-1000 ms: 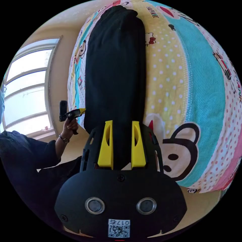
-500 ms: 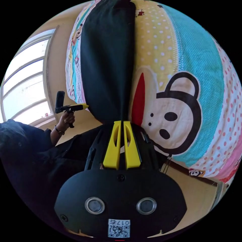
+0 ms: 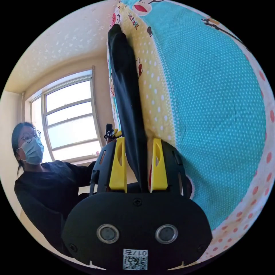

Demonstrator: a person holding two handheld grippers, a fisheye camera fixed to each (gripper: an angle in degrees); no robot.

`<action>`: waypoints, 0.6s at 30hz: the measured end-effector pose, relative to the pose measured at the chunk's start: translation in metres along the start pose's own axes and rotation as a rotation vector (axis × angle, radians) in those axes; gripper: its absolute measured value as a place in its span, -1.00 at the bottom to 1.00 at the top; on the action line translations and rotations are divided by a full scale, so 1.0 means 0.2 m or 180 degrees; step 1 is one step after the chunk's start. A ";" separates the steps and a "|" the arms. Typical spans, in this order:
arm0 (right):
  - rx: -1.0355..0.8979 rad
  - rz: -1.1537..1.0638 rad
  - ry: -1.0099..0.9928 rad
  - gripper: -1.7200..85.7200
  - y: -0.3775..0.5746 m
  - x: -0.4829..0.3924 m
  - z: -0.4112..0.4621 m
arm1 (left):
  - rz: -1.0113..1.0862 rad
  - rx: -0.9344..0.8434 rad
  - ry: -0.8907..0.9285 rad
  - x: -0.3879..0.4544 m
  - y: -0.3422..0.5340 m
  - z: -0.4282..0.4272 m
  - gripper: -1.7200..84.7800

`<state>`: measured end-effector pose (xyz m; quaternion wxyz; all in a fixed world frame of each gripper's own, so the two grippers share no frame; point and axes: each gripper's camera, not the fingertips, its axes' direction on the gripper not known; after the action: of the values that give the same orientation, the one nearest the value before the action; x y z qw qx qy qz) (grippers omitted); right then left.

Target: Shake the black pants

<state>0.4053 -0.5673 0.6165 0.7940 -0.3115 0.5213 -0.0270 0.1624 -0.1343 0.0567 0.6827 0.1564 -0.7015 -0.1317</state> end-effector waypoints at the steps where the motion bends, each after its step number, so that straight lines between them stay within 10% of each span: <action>1: -0.0047 -0.0045 0.0012 -0.70 -0.02 -0.01 0.01 | 0.0018 -0.0123 0.0031 -0.01 -0.05 0.04 -0.73; 18: 0.0086 -0.1474 -0.1062 -0.96 0.56 -0.83 -0.20 | 0.1296 0.0533 0.1399 0.64 0.55 0.15 -0.88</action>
<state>0.2645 -0.4356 0.6821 0.8456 -0.4119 0.2980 -0.1629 0.1248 -0.0857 0.2168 0.8152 0.0932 -0.5623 0.1030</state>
